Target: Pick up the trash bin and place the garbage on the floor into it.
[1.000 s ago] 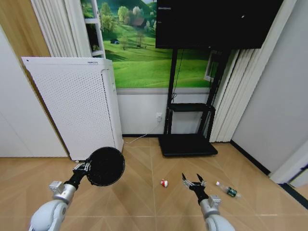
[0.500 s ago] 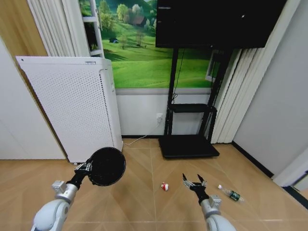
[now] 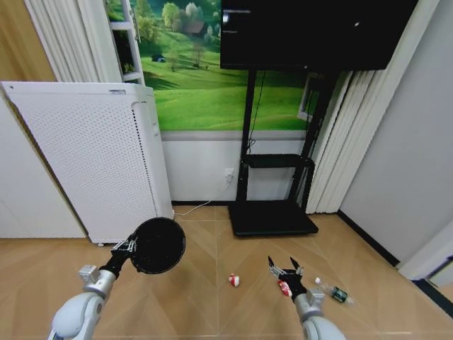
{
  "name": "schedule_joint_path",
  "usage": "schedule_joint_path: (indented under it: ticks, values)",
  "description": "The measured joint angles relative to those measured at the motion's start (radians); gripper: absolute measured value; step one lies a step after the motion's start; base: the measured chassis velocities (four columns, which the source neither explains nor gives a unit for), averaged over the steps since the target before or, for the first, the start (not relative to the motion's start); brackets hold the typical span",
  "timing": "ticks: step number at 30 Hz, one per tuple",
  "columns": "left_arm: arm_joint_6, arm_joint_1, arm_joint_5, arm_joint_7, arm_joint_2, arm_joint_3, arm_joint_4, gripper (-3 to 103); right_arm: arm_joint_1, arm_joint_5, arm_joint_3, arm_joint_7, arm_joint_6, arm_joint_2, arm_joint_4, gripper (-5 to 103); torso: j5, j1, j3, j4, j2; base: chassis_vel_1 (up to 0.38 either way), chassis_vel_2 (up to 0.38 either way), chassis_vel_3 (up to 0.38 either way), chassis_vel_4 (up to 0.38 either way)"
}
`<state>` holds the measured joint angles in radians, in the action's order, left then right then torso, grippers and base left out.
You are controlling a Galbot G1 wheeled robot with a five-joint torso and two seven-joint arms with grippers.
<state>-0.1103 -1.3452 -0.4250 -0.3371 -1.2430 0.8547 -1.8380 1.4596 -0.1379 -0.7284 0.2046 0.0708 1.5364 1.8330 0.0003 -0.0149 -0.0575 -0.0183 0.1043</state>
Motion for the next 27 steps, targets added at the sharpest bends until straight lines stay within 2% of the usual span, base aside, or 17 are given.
schedule_joint_path:
  ticks: [27]
  values:
    - [0.019, -0.007, 0.003, -0.027, -0.009, 0.010, 0.027, 7, -0.021, 0.028, 0.029, 0.000, 0.011, 0.008, -0.020, 100, -0.0003, 0.000, 0.000, 0.0002, 0.000, -0.008, 0.002, 0.011, -0.004]
